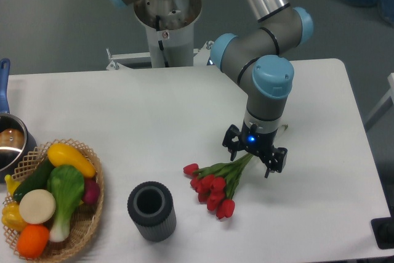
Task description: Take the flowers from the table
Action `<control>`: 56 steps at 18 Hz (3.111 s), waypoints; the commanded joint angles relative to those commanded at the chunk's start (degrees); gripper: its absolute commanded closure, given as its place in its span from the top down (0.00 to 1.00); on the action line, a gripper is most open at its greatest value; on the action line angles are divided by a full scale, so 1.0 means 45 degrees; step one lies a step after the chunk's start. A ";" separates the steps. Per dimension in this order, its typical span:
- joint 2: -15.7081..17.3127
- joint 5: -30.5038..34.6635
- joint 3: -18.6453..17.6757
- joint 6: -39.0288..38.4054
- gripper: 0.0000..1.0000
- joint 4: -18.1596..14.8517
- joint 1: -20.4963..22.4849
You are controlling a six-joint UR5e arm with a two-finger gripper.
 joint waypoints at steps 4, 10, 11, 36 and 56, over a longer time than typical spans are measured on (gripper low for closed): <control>0.0078 0.0019 -0.0429 0.0840 1.00 0.0000 0.0079; 0.0000 0.0937 -0.0684 0.0940 1.00 0.0097 -0.0058; 0.0000 0.0937 -0.0684 0.0940 1.00 0.0098 -0.0058; -0.0645 0.0996 -0.0704 0.1194 0.89 0.0098 -0.0136; -0.0586 0.0977 -0.0625 0.1174 0.21 0.0078 -0.0078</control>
